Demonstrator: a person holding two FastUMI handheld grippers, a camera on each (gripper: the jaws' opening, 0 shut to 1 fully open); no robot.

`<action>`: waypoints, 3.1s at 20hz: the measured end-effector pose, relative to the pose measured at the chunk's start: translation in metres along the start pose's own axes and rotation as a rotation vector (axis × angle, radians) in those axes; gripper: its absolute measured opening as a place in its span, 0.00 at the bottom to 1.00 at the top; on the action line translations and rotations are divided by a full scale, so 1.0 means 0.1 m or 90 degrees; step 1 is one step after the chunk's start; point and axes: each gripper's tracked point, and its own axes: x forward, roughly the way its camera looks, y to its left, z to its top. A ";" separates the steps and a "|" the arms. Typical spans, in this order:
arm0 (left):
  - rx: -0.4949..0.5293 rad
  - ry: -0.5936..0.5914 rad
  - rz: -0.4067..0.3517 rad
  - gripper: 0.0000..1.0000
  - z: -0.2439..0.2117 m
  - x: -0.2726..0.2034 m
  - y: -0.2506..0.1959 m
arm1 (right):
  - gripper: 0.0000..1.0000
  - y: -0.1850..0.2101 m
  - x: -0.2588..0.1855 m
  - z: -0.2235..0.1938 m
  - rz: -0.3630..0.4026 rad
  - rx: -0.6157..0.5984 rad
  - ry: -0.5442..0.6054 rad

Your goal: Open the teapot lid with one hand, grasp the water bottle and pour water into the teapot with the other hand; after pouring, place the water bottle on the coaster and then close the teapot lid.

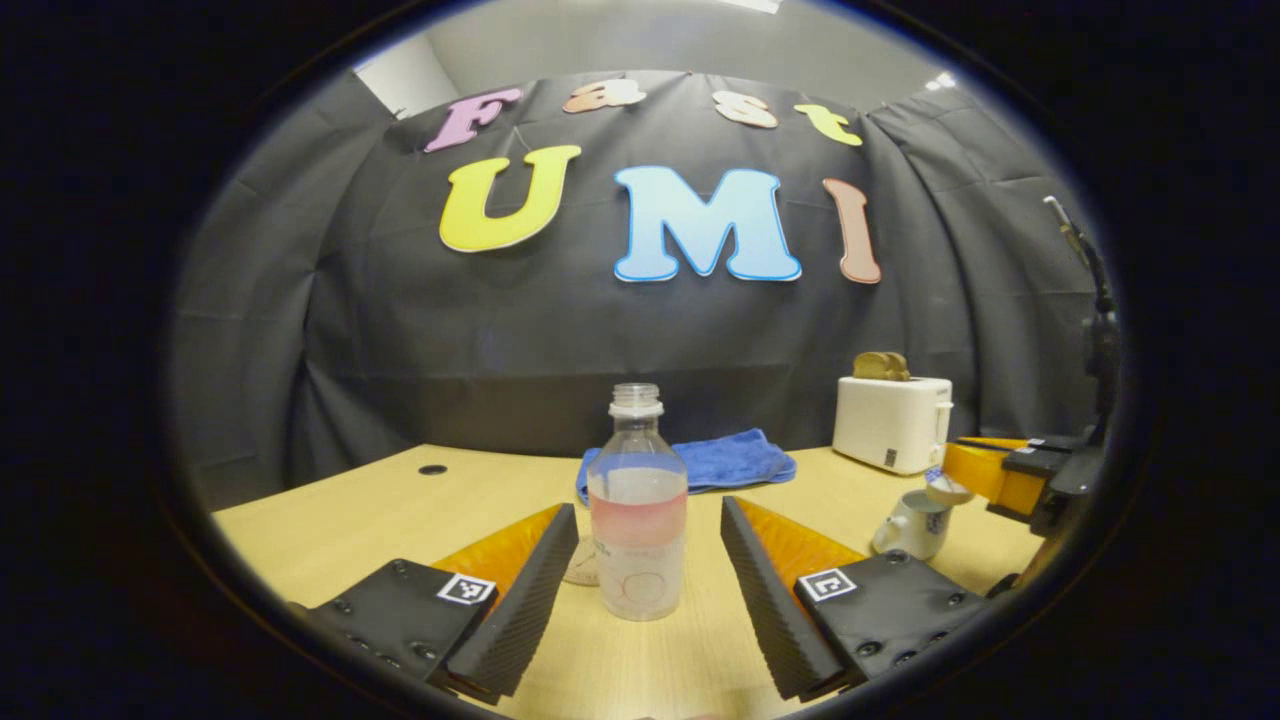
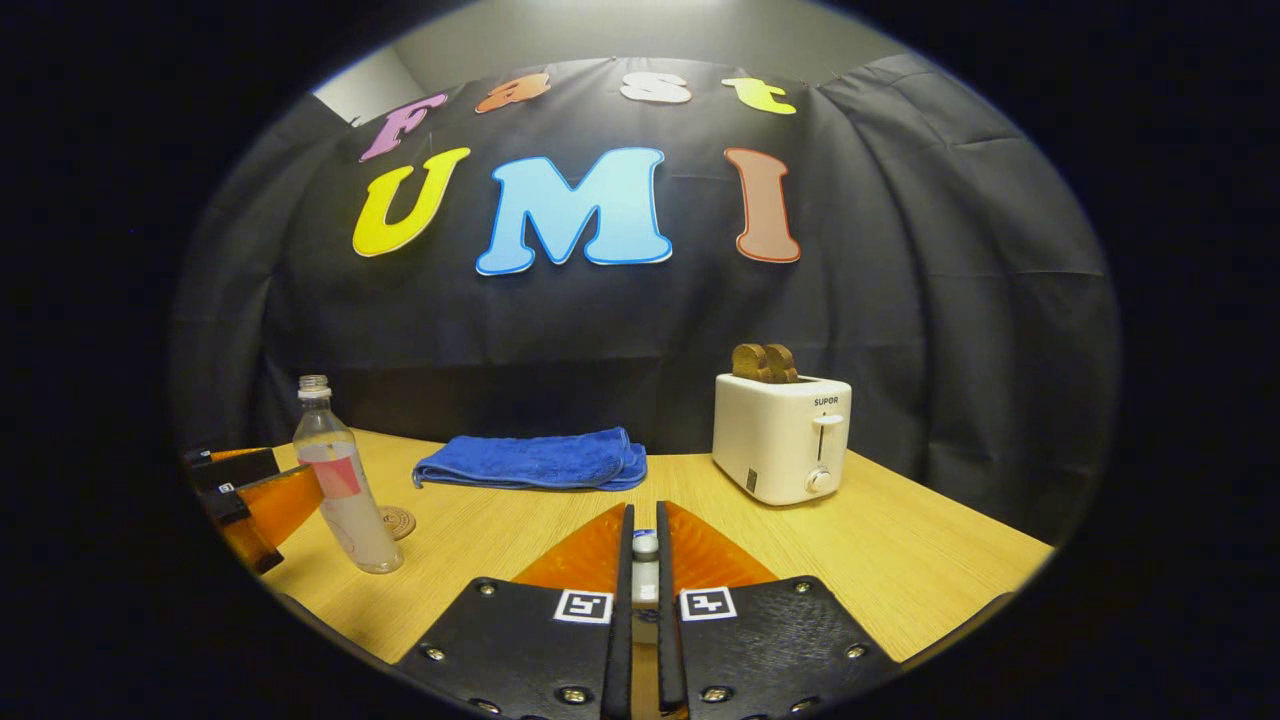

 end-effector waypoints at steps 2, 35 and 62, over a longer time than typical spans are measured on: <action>-0.003 0.003 0.003 0.99 -0.03 0.12 0.01 | 0.10 0.01 -0.01 0.00 0.005 0.001 -0.002; 0.390 0.024 -0.115 0.88 -0.16 0.79 -0.94 | 0.10 0.19 -2.10 -0.38 0.118 -0.018 0.006; 1.073 0.077 -0.219 0.88 -0.43 0.99 -1.84 | 0.11 -0.05 -2.10 -0.70 0.114 0.039 0.058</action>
